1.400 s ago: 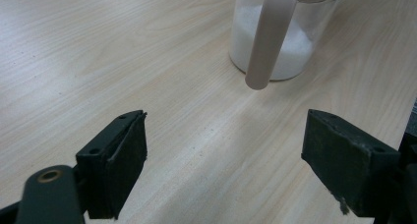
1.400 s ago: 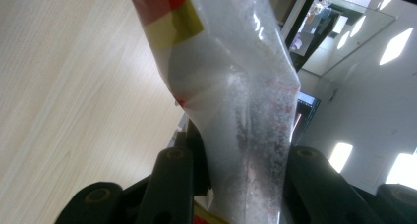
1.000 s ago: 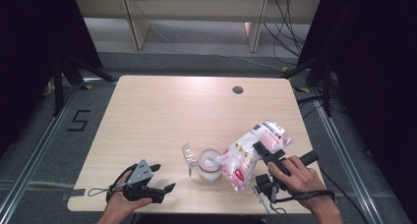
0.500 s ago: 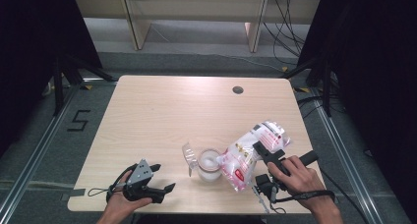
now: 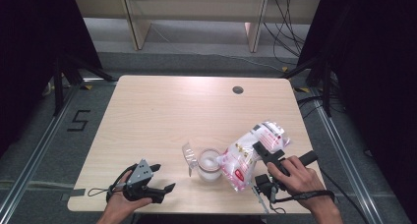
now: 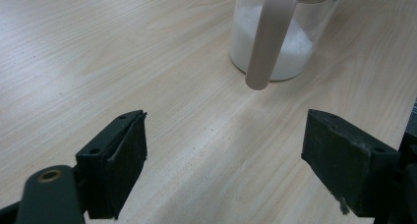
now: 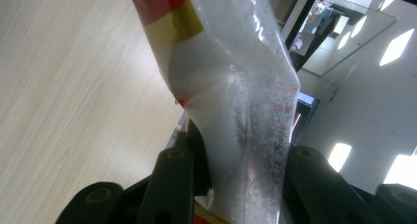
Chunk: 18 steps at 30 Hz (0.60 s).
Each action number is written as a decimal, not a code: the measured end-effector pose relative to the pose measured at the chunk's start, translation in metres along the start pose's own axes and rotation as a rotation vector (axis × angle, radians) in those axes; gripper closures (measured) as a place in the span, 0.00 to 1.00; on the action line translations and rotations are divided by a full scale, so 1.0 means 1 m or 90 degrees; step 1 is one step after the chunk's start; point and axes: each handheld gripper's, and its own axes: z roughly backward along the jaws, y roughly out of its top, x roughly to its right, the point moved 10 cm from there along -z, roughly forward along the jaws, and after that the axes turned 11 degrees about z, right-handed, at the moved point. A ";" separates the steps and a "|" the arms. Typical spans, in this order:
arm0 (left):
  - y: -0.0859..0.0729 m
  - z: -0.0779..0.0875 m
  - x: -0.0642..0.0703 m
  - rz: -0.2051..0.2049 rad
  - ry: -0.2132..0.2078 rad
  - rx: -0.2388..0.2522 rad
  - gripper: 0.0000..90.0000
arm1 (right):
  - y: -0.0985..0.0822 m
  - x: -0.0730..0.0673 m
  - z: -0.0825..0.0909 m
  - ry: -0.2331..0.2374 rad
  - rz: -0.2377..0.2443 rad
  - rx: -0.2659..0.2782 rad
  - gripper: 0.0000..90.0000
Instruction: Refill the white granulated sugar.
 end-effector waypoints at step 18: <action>0.000 0.000 0.000 0.001 0.000 0.001 0.19 | -0.002 0.001 0.000 -0.001 0.008 -0.008 0.82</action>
